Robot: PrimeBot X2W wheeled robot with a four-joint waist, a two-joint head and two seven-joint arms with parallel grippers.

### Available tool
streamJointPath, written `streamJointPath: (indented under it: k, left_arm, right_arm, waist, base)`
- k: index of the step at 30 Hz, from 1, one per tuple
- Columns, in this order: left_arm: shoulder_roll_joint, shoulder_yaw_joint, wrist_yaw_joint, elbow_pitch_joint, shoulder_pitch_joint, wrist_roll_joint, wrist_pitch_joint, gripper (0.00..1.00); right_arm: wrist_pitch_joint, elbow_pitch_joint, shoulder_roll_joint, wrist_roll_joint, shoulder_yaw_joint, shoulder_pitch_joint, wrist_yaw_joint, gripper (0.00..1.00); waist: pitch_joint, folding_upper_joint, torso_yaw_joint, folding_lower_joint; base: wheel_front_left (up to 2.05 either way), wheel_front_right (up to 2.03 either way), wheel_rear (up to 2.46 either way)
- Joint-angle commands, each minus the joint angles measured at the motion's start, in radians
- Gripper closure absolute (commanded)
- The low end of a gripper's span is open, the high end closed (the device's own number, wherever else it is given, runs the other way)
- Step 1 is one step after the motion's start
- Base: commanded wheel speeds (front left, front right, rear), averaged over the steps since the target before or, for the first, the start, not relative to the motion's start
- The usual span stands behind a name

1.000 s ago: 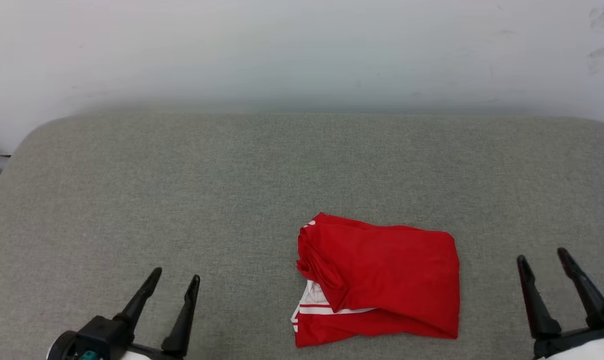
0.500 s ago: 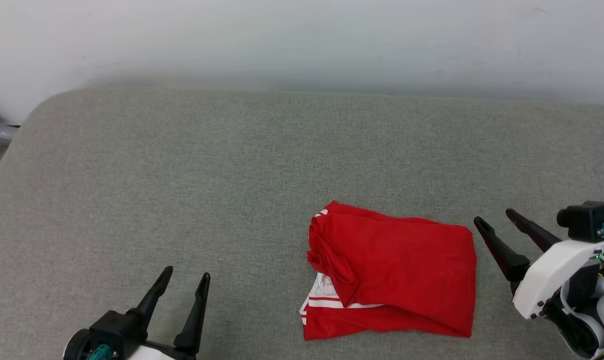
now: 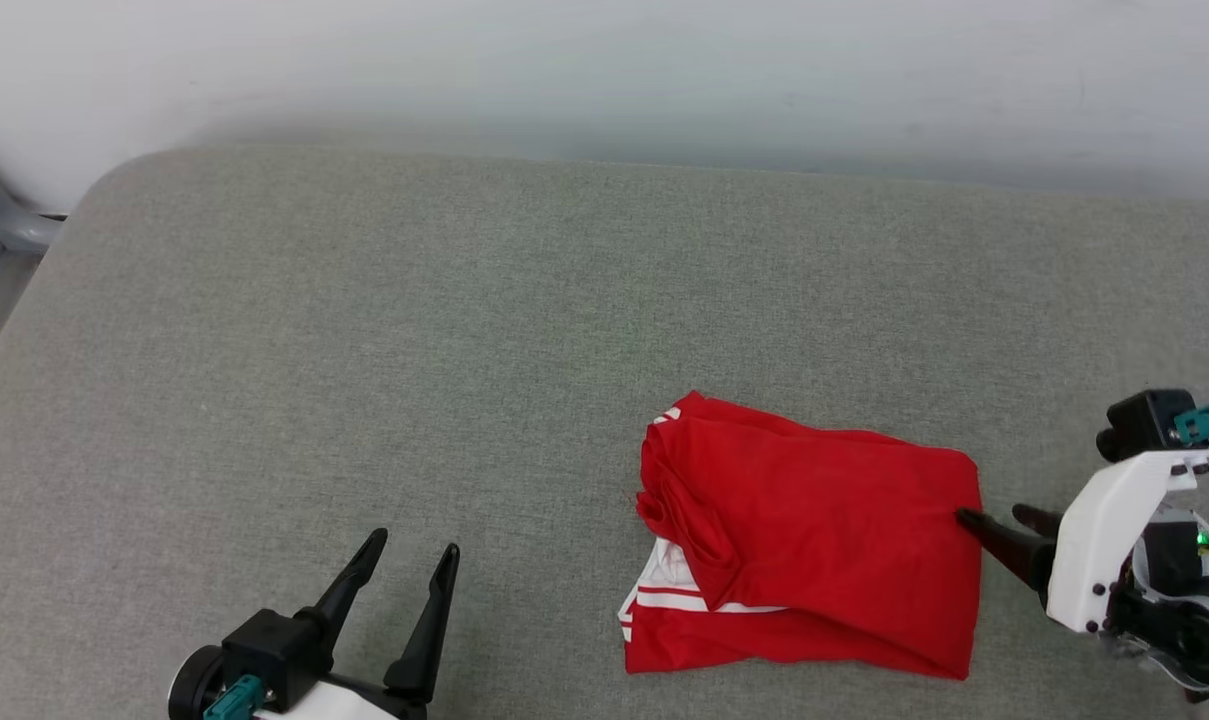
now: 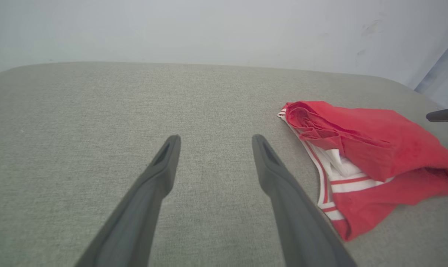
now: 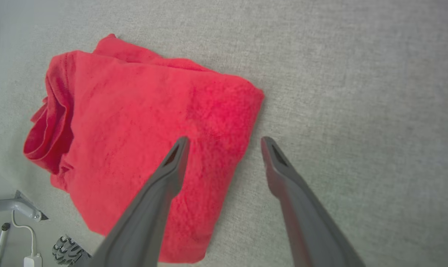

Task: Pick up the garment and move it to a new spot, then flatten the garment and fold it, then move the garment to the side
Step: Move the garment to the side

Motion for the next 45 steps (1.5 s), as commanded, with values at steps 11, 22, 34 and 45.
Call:
streamJointPath:
  k: [11,22,34,45]
  left_arm:
    - [0.002,-0.043,0.001,0.017,-0.045,-0.009,-0.004,0.0]
    - [0.012,-0.071,0.001,0.029,-0.062,-0.027,-0.004,0.0]
    - [0.004,-0.046,0.001,0.033,-0.057,-0.027,-0.004,0.0]
    - [-0.003,0.012,0.001,-0.004,-0.043,-0.014,-0.004,0.0]
  right_arm:
    - [0.093,0.08,0.139,-0.067,-0.134,0.059,-0.001,0.0]
    - [0.116,0.207,0.214,-0.095,-0.172,0.047,-0.001,0.0]
    - [0.047,0.191,0.147,-0.04,-0.1,0.017,-0.001,1.0]
    - [-0.073,0.121,0.043,-0.02,-0.023,-0.036,-0.001,1.0]
  waist:
    - [0.034,0.0,0.033,-0.0001]
    - [0.048,0.0,0.053,-0.0001]
    - [0.046,0.0,0.029,-0.0001]
    - [0.035,0.0,-0.091,-0.0001]
  base:
    - [0.0,0.0,0.0]
    - [0.0,0.0,0.0]
    - [0.0,0.0,0.0]
    - [0.0,0.0,0.0]
